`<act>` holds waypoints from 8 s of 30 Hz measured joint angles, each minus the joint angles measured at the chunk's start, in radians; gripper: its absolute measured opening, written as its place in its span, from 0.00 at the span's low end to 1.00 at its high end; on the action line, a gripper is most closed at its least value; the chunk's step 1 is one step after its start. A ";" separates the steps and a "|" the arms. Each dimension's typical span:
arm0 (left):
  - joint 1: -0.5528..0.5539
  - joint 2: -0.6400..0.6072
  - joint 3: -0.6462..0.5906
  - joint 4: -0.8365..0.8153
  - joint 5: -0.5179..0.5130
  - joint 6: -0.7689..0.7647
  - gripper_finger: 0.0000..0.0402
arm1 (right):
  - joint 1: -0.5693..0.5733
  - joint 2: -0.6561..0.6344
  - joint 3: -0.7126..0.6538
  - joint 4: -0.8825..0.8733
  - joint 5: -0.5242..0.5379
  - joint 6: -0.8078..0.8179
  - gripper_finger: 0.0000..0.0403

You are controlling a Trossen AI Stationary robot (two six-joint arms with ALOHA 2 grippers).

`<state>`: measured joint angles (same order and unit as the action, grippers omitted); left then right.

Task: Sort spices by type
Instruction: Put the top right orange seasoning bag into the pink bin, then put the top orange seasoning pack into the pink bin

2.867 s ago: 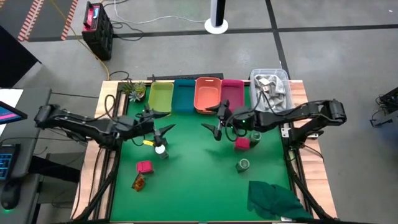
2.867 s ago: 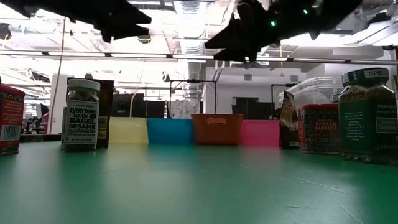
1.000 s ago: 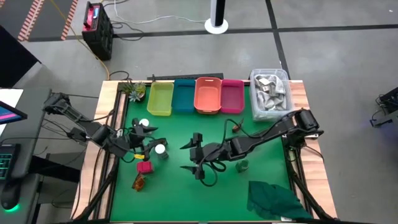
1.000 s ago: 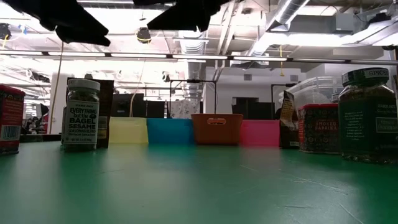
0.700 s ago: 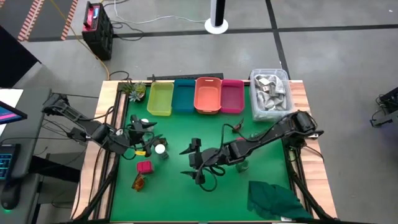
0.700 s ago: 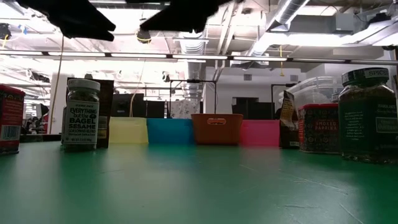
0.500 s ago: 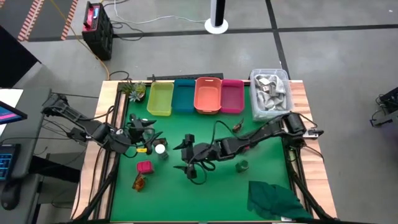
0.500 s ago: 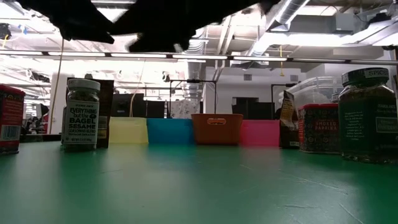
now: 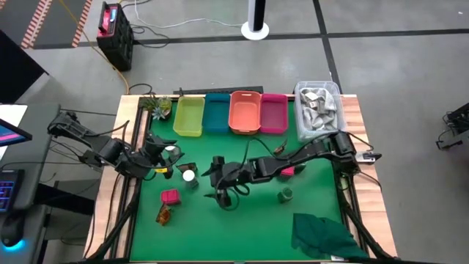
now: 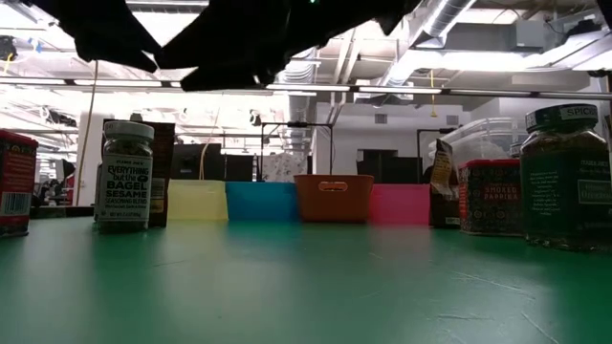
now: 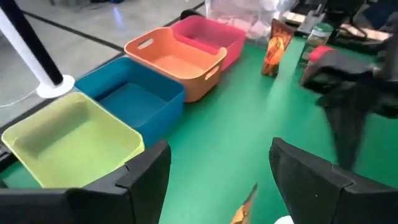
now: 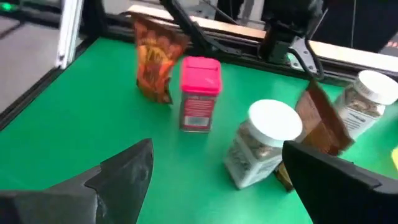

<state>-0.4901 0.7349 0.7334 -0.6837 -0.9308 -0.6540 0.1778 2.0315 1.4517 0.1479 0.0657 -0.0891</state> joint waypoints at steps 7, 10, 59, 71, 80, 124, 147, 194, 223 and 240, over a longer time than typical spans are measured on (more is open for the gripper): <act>0.000 0.057 0.000 0.075 -0.197 0.103 0.64 | -0.012 0.016 -0.002 0.018 -0.009 -0.022 0.95; -0.004 0.085 -0.019 0.080 -0.200 0.140 0.64 | -0.013 0.002 0.011 0.014 -0.031 -0.019 0.95; -0.083 0.037 -0.090 0.135 -0.119 0.172 0.64 | -0.229 -0.341 -0.164 -1.399 0.334 -0.146 0.72; -0.083 0.037 -0.090 0.136 -0.121 0.171 0.64 | -0.270 -0.341 -0.161 -1.392 0.316 -0.206 0.19; -0.083 0.037 -0.090 0.137 -0.123 0.145 0.64 | -0.270 -0.341 -0.022 -1.421 0.297 -0.205 0.06; -0.082 0.038 -0.117 0.182 -0.136 0.108 0.64 | -0.726 -0.080 0.226 -1.360 0.368 -0.333 0.38; -0.078 0.037 -0.103 0.132 0.108 0.021 0.64 | -0.464 -0.140 0.520 -1.433 0.327 -0.192 0.75; -0.046 0.037 -0.214 0.117 0.089 0.182 0.00 | -0.132 -0.144 0.351 -0.739 0.036 -0.163 0.75; 0.091 0.282 -0.214 0.855 0.101 0.527 0.00 | -0.120 -0.144 0.180 -0.474 -0.038 -0.118 0.75; 0.090 0.282 -0.214 0.938 0.164 0.577 0.00 | -0.128 -0.144 0.145 -0.433 -0.037 -0.121 0.41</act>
<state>-0.4004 1.0168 0.5194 0.2546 -0.7670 -0.0775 0.0496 1.8874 1.5967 -0.2849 0.0284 -0.2096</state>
